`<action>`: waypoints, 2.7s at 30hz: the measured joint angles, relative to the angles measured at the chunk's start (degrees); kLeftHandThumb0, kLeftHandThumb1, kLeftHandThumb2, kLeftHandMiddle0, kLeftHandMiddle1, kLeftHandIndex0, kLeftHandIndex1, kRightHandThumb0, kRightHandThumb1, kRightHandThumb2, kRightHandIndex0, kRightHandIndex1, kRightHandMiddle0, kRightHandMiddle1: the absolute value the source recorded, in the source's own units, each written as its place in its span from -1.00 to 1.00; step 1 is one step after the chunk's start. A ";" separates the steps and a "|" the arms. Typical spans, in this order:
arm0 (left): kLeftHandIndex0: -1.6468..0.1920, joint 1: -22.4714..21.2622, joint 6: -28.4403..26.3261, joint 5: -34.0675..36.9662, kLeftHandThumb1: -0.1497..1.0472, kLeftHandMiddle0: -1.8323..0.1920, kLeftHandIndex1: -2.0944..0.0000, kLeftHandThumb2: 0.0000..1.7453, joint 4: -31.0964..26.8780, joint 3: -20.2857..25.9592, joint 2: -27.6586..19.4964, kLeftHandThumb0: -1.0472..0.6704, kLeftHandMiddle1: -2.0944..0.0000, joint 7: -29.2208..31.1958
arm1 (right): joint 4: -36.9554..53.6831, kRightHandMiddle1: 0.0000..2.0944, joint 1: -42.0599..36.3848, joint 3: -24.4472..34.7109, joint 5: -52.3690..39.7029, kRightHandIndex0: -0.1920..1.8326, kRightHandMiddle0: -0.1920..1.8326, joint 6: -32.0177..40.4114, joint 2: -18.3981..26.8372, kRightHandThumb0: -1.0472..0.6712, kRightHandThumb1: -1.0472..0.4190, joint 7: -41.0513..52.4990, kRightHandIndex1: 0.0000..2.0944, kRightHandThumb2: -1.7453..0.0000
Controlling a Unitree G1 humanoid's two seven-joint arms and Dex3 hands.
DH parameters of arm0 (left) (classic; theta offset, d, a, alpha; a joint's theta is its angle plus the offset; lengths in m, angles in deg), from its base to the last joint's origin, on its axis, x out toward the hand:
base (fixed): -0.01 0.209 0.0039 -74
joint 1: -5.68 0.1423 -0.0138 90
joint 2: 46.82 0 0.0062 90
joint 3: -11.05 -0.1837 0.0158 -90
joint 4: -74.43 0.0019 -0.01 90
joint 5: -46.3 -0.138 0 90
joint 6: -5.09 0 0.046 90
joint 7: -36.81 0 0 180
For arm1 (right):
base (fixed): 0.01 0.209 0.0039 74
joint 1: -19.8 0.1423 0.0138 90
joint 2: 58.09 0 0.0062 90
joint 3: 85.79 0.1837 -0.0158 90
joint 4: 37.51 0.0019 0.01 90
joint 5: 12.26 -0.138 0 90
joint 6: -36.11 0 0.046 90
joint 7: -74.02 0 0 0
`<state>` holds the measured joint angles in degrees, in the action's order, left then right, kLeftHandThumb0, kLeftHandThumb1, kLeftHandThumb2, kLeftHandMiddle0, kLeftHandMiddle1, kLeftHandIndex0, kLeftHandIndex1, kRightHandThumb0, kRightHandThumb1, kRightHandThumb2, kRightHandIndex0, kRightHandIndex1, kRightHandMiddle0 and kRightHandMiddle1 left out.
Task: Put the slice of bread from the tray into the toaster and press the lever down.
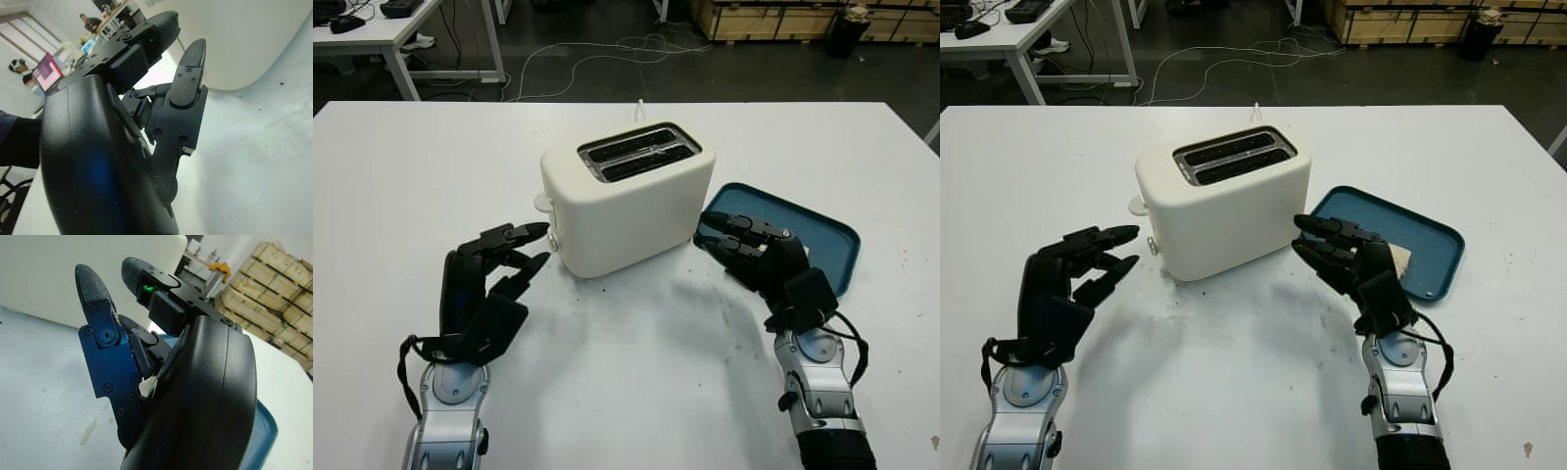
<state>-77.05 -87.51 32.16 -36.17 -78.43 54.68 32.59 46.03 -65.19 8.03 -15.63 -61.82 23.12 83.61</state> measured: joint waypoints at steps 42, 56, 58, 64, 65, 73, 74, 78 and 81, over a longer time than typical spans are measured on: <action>-0.13 -0.75 0.01 0.09 0.79 0.21 0.59 -0.91 0.25 0.01 -0.75 -0.09 -0.27 0.45 | -17.33 -1.00 0.20 1.64 47.04 -0.53 -0.51 -30.97 35.44 -0.87 -0.61 -21.54 -1.00 1.00; -0.09 -0.75 0.26 0.74 0.79 0.19 0.52 -0.91 0.47 0.29 -1.27 -0.06 -0.27 1.00 | -21.39 -1.00 3.69 -10.45 57.48 -0.77 -0.67 -21.07 40.36 -0.96 -0.61 -28.89 -0.99 1.00; -0.09 -0.75 0.28 1.01 0.79 0.19 0.52 -0.91 0.47 0.42 -1.27 -0.05 -0.27 1.18 | -23.04 -0.99 4.66 -11.85 57.99 -0.74 -0.64 -20.79 40.39 -0.92 -0.60 -31.58 -0.98 1.00; -0.08 -0.75 0.31 1.19 0.79 0.20 0.49 -0.92 0.44 0.99 -1.35 -0.08 -0.27 1.58 | -27.45 -0.98 7.62 -15.95 58.01 -0.67 -0.61 -20.80 40.41 -0.79 -0.58 -36.81 -0.95 1.00; -0.08 -0.74 0.31 1.17 0.79 0.20 0.49 -0.92 0.42 0.99 -1.36 -0.08 -0.27 1.58 | -28.58 -0.98 8.27 -16.72 58.01 -0.64 -0.58 -20.84 40.41 -0.74 -0.58 -37.99 -0.95 1.00; -0.06 -0.71 0.63 0.96 0.79 0.20 0.47 -0.90 0.24 1.03 -1.46 -0.05 -0.28 1.56 | -38.13 -0.97 13.79 -23.11 58.05 -0.53 -0.48 -22.38 40.29 -0.53 -0.62 -46.40 -0.93 0.99; -0.07 -0.70 0.74 0.99 0.79 0.20 0.46 -0.91 0.24 1.05 -1.45 -0.04 -0.28 1.55 | -38.66 -0.97 14.28 -23.70 58.05 -0.53 -0.48 -22.40 40.29 -0.52 -0.62 -46.73 -0.93 0.99; -0.08 -0.72 2.75 0.92 0.79 0.15 0.42 -0.91 0.33 1.34 -1.06 -0.05 -0.28 0.10 | -40.96 -1.00 15.98 -25.87 57.99 -0.55 -0.52 -22.40 40.30 -0.53 -0.62 -46.29 -0.96 0.99; -0.07 -0.72 3.69 0.83 0.79 0.14 0.40 -0.90 0.79 1.76 -0.75 -0.04 -0.28 -1.24 | -41.49 -0.99 16.86 -26.88 57.97 -0.54 -0.51 -22.36 40.50 -0.55 -0.61 -44.24 -0.95 1.00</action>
<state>-77.77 -83.81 33.00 -35.38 -76.68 53.93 31.35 4.55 -48.33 -18.85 42.34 -84.18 63.62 39.37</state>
